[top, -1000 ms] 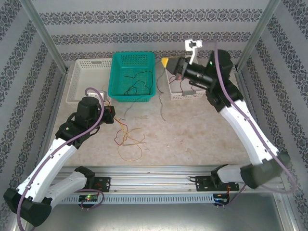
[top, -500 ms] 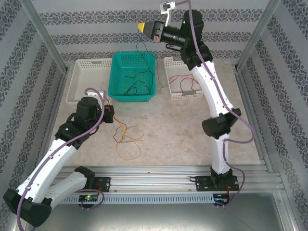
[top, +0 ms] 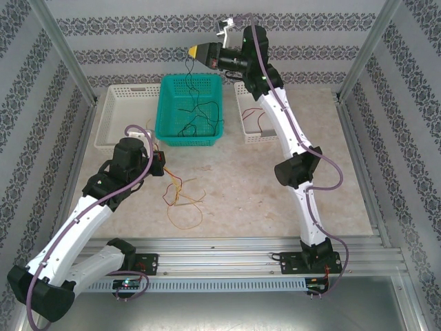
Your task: Untangle the cables
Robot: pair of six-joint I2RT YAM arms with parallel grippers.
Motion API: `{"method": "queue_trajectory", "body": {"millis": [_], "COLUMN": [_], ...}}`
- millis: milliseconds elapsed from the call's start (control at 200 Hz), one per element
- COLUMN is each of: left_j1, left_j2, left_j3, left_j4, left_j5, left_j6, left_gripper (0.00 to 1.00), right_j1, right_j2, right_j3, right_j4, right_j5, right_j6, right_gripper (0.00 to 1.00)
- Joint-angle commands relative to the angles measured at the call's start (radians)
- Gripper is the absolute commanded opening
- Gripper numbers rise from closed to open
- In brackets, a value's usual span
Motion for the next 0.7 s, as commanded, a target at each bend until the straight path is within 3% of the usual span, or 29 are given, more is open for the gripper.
{"method": "queue_trajectory", "body": {"millis": [0,250,555,694], "left_j1": [0.010,0.010,0.009,0.010], "left_j2": [-0.002,0.002,0.010,0.014], "left_j3": [-0.008,-0.009,-0.009,-0.010], "left_j4": [0.037,0.037,0.040,0.040], "left_j5": [0.012,0.016,0.024,0.029], "left_j6": [0.011,0.009,0.010,0.007], "left_gripper": [0.00,0.00,0.00,0.00], "right_j1": [0.006,0.032,0.045,0.046], "right_j2": [0.019,0.124,0.129,0.111], "right_j3": [-0.028,-0.080,-0.265,-0.273], "right_j4": [0.001,-0.032,-0.057,-0.091], "right_j5": [-0.020,0.002,0.151,0.196], "right_j6": [-0.018,-0.048,-0.153,-0.202], "right_gripper": [0.00,0.00,0.00,0.25]}}
